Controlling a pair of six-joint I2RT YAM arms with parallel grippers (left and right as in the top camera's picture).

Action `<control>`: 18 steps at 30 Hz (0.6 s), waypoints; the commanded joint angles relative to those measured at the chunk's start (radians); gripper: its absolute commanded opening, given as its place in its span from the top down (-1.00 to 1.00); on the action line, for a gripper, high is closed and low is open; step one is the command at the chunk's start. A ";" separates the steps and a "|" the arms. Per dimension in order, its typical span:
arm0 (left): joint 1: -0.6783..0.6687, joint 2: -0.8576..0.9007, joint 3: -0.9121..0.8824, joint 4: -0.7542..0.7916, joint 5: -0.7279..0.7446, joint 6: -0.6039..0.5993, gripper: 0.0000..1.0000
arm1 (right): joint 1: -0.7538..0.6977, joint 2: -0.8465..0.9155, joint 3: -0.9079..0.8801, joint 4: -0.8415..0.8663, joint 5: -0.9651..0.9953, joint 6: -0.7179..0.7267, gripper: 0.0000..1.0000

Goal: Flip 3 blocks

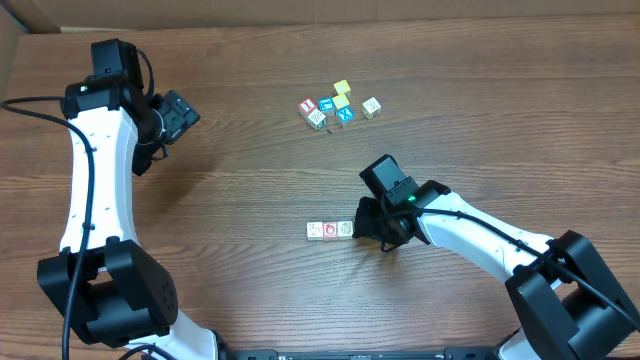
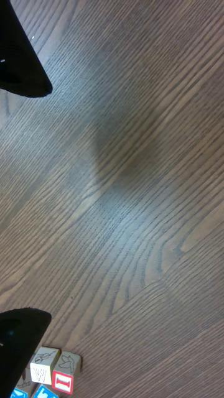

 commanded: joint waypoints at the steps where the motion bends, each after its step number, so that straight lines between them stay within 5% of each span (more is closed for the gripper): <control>1: 0.000 0.007 0.016 0.001 -0.006 0.008 -0.99 | 0.003 -0.014 0.005 0.002 0.014 -0.004 0.22; 18: 0.000 0.007 0.016 0.002 -0.006 0.008 -1.00 | 0.002 -0.014 0.005 -0.002 0.030 -0.004 -0.20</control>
